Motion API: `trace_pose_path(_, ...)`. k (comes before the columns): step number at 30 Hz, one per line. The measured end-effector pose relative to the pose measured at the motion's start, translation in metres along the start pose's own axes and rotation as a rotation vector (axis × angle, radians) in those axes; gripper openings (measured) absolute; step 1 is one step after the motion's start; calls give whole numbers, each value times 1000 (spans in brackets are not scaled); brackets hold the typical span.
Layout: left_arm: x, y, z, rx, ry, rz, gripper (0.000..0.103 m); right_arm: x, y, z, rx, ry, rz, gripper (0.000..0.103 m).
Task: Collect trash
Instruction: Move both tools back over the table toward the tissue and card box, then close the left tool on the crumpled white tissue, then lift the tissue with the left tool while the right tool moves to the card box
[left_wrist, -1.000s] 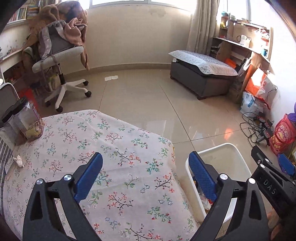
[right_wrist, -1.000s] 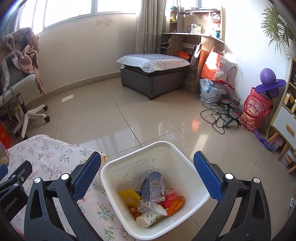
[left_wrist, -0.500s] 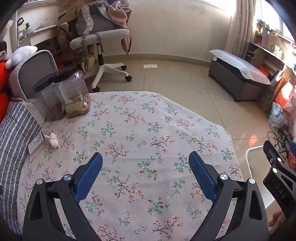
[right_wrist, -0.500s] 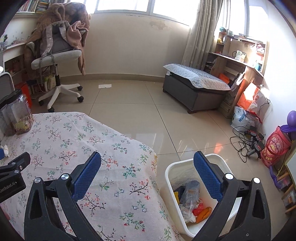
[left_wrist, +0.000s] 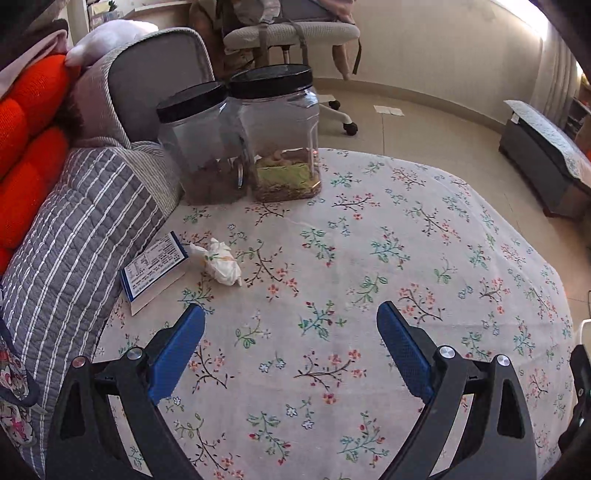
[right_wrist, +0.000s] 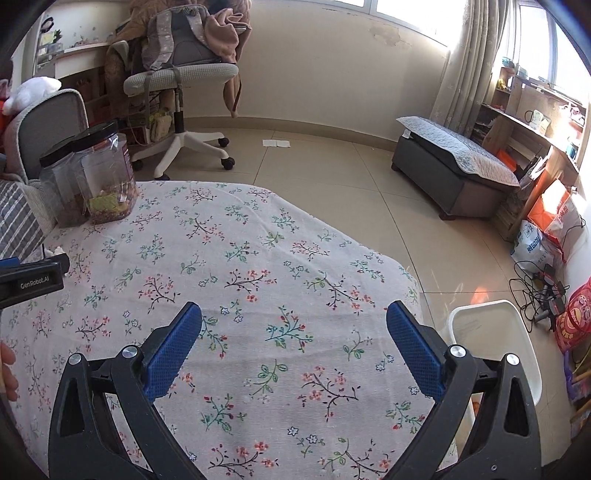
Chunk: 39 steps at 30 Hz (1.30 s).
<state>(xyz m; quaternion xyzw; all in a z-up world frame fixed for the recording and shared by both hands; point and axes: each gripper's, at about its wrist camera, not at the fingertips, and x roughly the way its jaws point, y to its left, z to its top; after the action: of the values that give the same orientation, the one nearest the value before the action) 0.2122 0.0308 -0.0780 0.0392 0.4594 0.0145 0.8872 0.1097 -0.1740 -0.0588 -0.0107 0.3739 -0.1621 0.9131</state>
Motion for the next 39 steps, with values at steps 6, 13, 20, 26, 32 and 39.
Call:
trace_pose_path(6,55,33,15,-74,91,32,92,5,22,7,-42,10,8,96)
trace_pose_path(13,100,46,32,-100,124,85,91,26,27,2,-72,66,-26,96)
trace_pose_path(20,122,57,36,-136,175,62,89,44,42,1,-90,103,-23,96)
trace_pose_path(26,125,57,34,-137,190,32,72,49,63,5,-115,104,7,96)
trace_pose_path(32,120,61,45,-139,177,-67,35,53,83,9,-132,114,47,96)
trace_pose_path(39,43,82,79,-170,-23,-179,34,63,136,18,-132,153,152,96)
